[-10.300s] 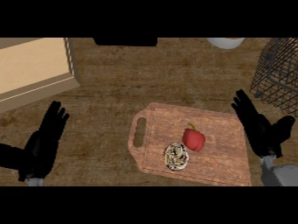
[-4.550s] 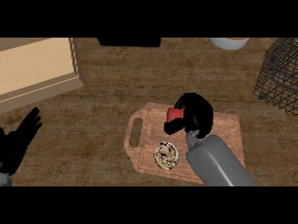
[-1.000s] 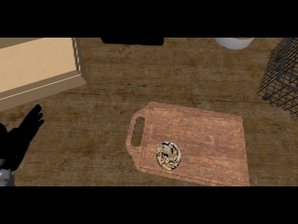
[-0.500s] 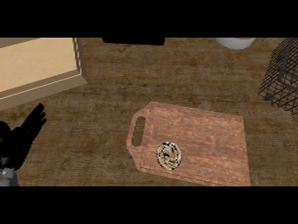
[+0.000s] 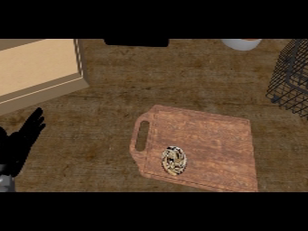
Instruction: Pick the bell pepper from the cutting board and place it in the tiered basket
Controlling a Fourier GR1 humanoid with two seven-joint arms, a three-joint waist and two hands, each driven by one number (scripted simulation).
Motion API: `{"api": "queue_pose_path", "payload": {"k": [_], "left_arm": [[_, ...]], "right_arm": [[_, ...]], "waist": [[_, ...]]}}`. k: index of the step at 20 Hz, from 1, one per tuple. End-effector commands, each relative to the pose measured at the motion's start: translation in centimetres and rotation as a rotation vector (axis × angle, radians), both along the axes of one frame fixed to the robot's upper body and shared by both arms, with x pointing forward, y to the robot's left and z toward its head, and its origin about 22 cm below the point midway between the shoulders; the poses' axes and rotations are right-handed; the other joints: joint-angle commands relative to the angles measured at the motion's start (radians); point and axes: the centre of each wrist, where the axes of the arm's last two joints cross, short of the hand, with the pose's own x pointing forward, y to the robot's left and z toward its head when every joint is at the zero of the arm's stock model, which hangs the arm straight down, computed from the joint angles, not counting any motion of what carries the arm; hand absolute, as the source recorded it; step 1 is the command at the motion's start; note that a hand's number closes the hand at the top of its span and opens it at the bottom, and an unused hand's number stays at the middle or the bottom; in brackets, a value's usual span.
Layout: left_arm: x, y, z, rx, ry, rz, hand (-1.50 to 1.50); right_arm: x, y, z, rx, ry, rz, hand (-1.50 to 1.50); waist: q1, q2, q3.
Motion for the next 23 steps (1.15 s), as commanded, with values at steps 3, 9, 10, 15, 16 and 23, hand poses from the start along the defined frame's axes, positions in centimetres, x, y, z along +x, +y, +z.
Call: {"api": "queue_pose_path", "payload": {"k": [3, 9, 10, 15, 16, 23], "left_arm": [[-0.3, 0.1, 0.0, 0.009, 0.002, 0.01, 0.0], [-0.6, 0.9, -0.3, 0.005, 0.01, 0.03, 0.0], [-0.7, 1.5, -0.7, -0.018, 0.025, 0.046, 0.0], [-2.2, 2.3, -0.9, 0.002, 0.033, 0.059, 0.0], [-2.2, 1.4, -1.0, -0.001, 0.016, 0.081, 0.0], [-3.4, 0.6, -1.7, 0.002, 0.035, 0.099, 0.0]], "right_arm": [[-1.1, -0.8, 5.4, 0.01, -0.304, 0.003, -1.5], [-3.0, -2.9, 8.0, 0.195, -0.496, -0.153, -1.5], [-3.2, -3.6, 6.9, 0.247, -0.532, -0.187, -1.5], [-6.0, -6.6, 7.9, 0.445, -0.734, -0.166, -1.5], [-7.1, -7.5, 8.9, 0.474, -0.778, -0.147, -1.5], [-11.3, -12.3, 4.2, 0.598, -0.87, -0.037, -1.5]], "waist": [[-0.01, -0.007, -0.001], [-0.036, -0.016, -0.002], [-0.038, -0.013, -0.002], [-0.065, -0.029, -0.001], [-0.081, -0.037, -0.001], [-0.11, -0.043, -0.002]]}}
